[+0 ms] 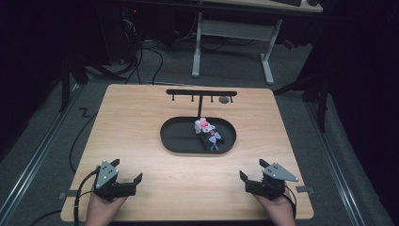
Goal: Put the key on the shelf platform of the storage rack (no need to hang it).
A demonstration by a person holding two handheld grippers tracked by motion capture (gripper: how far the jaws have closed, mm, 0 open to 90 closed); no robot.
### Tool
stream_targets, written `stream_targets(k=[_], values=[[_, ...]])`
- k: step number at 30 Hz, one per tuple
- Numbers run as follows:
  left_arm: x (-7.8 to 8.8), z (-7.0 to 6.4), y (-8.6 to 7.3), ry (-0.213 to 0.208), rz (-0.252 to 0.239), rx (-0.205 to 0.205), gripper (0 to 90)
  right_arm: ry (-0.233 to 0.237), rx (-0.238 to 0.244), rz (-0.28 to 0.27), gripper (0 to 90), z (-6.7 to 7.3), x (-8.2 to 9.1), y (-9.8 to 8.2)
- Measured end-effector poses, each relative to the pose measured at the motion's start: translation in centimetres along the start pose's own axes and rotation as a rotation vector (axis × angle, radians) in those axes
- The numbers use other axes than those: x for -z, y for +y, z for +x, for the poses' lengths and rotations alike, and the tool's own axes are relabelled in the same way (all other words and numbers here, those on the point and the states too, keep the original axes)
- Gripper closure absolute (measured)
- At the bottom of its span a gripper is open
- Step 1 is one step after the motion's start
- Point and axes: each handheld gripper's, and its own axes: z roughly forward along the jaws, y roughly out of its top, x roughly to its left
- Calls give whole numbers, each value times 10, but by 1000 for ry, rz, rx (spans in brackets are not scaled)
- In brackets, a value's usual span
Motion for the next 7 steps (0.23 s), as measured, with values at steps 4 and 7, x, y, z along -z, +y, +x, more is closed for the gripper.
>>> stream_targets(k=[4,7], values=[[1,1,0,-10,-3,-4,8,7,-2,10,113,0,-1,-3],[2,2,0,-20,-9,-4,8,-2,-17,16,105,-1,-3,-2]])
